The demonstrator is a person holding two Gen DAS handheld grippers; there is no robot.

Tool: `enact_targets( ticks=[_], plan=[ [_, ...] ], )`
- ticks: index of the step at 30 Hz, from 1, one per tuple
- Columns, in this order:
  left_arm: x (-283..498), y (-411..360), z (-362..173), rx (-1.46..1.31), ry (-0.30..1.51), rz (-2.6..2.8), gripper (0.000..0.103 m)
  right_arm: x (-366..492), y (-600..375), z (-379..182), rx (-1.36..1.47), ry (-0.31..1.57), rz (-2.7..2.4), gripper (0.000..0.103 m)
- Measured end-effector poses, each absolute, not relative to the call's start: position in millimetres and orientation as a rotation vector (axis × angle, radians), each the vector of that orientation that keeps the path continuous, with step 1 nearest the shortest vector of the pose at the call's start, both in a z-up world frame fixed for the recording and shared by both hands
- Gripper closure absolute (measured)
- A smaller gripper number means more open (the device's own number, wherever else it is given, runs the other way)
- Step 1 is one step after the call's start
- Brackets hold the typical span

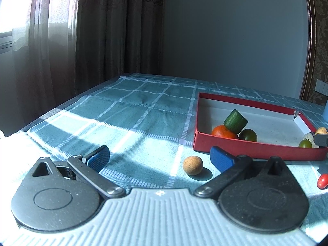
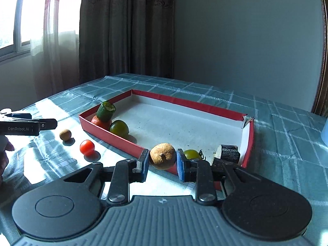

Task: Organize fruits
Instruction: 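Lower the kiwi into the red box and open the right gripper, then move the left gripper to the small brown round fruit and grasp it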

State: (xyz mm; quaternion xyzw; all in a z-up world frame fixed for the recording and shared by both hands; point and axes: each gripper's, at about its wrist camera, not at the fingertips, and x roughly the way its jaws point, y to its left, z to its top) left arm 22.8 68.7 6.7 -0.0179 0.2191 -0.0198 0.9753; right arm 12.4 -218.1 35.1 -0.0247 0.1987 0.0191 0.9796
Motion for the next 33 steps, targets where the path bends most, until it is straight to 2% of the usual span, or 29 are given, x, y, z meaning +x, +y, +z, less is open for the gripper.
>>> enact_targets(
  ticks=[5,12,21,27,29,31,33],
  plan=[
    [24,69,6,-0.031,0.447,-0.033,0.000,38,-234,41,-0.056,0.401,-0.031,0.076],
    [25,68,5,-0.022,0.454,-0.026,0.000,64,-246,21,-0.071,0.455,-0.095,0.076],
    [25,67,4,-0.012,0.463,-0.014,0.000,73,-230,8,-0.208,0.419,-0.164,0.076],
    [26,67,4,-0.012,0.467,-0.013,0.000,71,-232,9,-0.187,0.412,-0.161,0.075],
    [25,67,4,-0.010,0.467,-0.012,0.000,68,-234,11,-0.163,0.413,-0.158,0.065],
    [25,67,4,-0.012,0.467,-0.014,0.000,62,-237,14,-0.133,0.408,-0.172,0.040],
    [24,67,4,-0.016,0.463,-0.019,0.000,48,-242,20,-0.096,0.381,-0.168,0.032]
  ],
)
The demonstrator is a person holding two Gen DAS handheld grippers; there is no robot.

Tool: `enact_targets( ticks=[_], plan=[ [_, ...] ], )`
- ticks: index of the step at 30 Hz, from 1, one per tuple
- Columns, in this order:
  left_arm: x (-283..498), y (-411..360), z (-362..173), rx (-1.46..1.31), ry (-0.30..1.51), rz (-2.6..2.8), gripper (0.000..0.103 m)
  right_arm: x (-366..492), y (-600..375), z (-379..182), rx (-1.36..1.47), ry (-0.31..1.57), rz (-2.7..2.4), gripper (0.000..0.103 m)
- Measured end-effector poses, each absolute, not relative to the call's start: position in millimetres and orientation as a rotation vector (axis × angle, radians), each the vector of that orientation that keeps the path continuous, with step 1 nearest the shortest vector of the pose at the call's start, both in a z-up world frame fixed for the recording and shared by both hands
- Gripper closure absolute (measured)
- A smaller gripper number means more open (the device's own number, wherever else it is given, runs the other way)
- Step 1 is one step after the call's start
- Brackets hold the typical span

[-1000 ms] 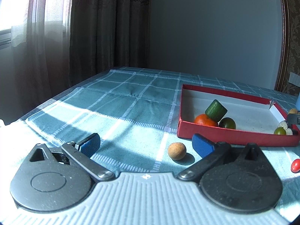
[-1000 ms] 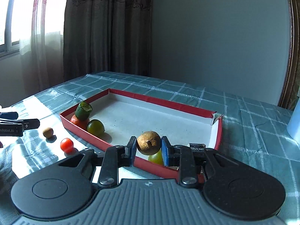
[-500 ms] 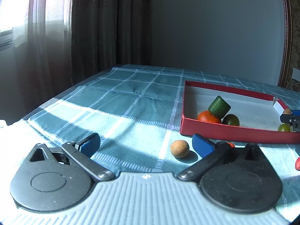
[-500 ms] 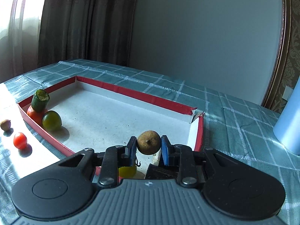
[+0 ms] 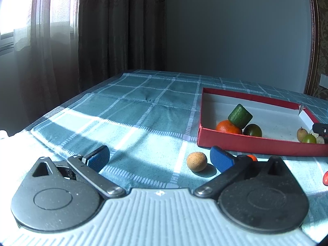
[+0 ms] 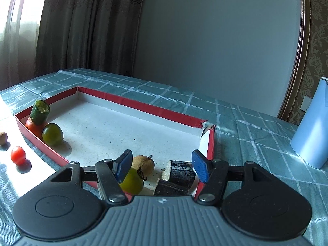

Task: Organize fruits
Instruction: 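Move the left gripper to the small brown round fruit and grasp it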

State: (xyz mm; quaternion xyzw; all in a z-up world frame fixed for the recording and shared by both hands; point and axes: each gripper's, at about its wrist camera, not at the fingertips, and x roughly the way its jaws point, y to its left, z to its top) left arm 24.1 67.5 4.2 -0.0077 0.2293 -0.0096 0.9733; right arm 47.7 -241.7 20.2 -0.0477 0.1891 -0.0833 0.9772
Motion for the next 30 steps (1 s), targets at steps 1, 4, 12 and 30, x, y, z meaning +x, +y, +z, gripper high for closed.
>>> enact_targets(
  ticks=[1,4,12,30],
  plan=[
    [23,68,4,-0.020,0.459,-0.030,0.000,38,-244,23,-0.077,0.365,-0.163,0.032],
    [23,67,4,-0.012,0.458,-0.052,0.000,10,-250,29,-0.024,0.334,-0.133,0.032],
    [36,38,-3,0.166,0.543,-0.071,0.000,-49,-265,11,0.072,0.290,-0.089,0.026],
    [68,26,-8,0.139,0.630,-0.155,0.052,-67,-260,0,0.199,0.340,-0.023,0.014]
  ],
)
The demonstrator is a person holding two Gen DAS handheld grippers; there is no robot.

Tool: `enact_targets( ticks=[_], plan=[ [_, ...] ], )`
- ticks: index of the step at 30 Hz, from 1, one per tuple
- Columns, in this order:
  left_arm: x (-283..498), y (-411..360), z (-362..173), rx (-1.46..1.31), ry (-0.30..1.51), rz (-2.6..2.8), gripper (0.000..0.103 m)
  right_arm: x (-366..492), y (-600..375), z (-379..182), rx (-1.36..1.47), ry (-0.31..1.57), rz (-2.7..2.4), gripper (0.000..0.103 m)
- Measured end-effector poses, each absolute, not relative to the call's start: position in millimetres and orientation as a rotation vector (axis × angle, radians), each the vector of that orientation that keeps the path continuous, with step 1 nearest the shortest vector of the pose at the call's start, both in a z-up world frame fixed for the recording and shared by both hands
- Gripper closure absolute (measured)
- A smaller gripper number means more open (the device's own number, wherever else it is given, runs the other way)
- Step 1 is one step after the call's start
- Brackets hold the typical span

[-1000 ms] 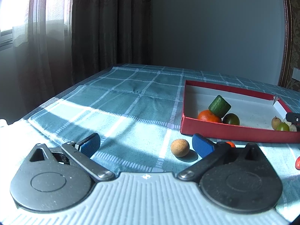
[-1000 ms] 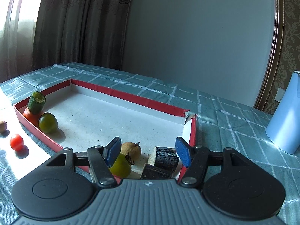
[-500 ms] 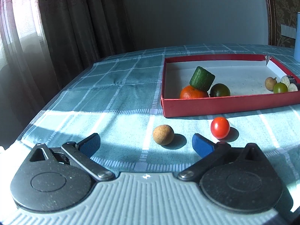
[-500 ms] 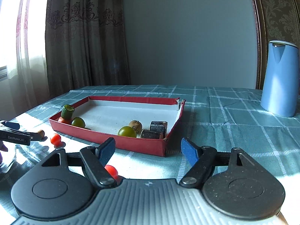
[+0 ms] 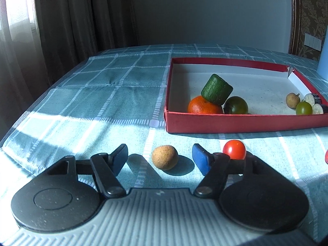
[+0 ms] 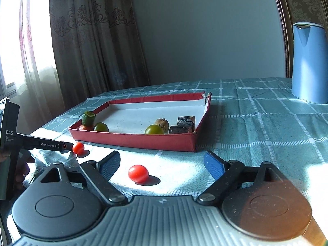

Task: Organize fruits
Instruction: 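Move the left gripper to the small brown round fruit and grasp it, then carry the brown fruit into the red box and open the left gripper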

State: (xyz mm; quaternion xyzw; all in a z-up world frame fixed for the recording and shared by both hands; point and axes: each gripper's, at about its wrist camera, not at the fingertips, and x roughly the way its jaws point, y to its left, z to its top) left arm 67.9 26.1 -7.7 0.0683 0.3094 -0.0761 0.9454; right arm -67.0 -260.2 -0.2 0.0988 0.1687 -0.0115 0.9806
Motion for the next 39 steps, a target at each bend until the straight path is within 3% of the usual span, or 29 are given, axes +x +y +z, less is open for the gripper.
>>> enact_targets(
  ticks=[2,4,20,39],
  plan=[
    [66,24,-7,0.147,0.620,-0.174,0.071,-64,-261,-2,0.206,0.358,-0.025,0.011],
    [65,21,-7,0.161,0.616,-0.176,0.078,-62,-265,-3,0.228,0.373,-0.031,0.009],
    [48,9,24,0.143,0.495,-0.159,0.078,-60,-282,-9,0.340,0.390,-0.043,0.009],
    [100,-9,26,0.098,0.501,-0.090,0.079,-59,-281,-9,0.336,0.392,-0.038,0.009]
  ],
)
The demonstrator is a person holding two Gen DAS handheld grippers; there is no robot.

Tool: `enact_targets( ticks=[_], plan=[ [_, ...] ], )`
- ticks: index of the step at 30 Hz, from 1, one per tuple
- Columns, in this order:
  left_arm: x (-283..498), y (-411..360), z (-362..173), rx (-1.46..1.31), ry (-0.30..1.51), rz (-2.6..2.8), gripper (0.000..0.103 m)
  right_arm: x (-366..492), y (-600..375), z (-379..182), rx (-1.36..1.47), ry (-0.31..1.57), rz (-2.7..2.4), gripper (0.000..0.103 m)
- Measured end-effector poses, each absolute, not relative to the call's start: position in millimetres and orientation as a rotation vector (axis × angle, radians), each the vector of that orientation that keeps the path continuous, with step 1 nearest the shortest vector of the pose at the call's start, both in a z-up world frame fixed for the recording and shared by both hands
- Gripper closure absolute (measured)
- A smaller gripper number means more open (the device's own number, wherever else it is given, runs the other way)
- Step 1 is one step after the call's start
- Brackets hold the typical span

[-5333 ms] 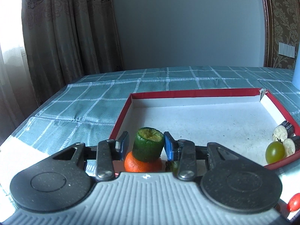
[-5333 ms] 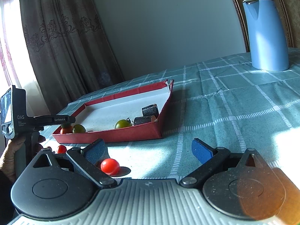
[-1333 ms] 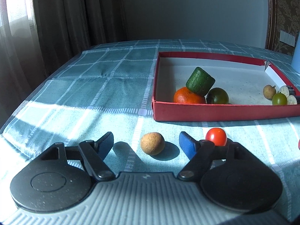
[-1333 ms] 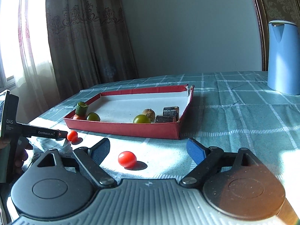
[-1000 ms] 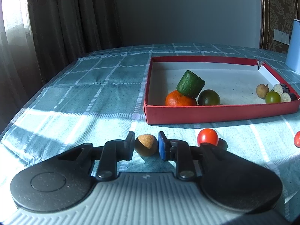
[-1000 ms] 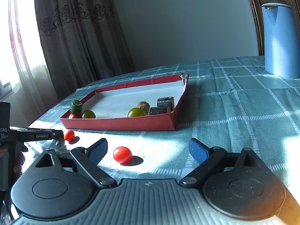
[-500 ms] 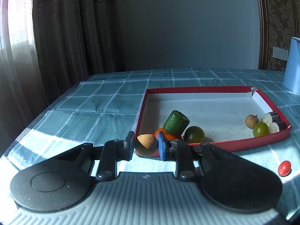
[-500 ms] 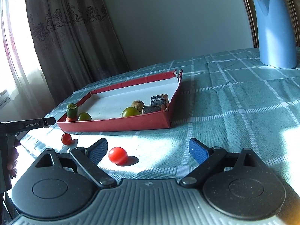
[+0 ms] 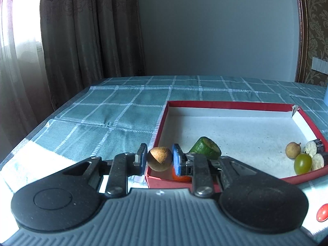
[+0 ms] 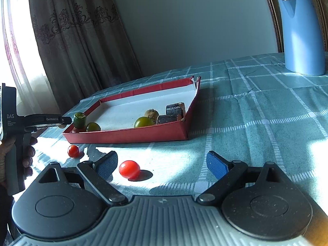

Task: Organize fruits
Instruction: 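Carry the brown fruit into the red box and open the left gripper, then close the right gripper on a red cherry tomato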

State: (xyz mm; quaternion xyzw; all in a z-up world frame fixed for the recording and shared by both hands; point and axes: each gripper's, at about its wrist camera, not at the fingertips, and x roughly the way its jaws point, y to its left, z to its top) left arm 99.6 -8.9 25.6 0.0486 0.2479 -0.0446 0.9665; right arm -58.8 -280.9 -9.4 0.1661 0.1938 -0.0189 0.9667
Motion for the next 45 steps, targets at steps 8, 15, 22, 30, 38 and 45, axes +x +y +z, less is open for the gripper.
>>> enact_targets(
  ticks=[8,15,22,30,38,45],
  plan=[
    [106,-12,14,0.105,0.510,-0.078,0.078,-59,-281,-9,0.337,0.391,-0.037,0.009],
    [106,-10,13,0.102,0.502,-0.063,0.070,-59,-281,-10,0.337,0.392,-0.037,0.009],
    [98,-5,16,0.090,0.498,-0.069,0.066,-59,-282,-10,0.342,0.394,-0.035,0.009],
    [57,11,22,0.084,0.439,-0.079,0.028,-59,-282,-11,0.349,0.393,-0.032,0.009],
    [19,29,13,0.028,0.438,-0.094,0.007,-55,-273,-9,0.288,0.421,0.013,0.009],
    [23,33,7,0.009,0.475,-0.116,0.004,-46,-238,-3,0.066,0.447,0.041,0.010]
  ],
)
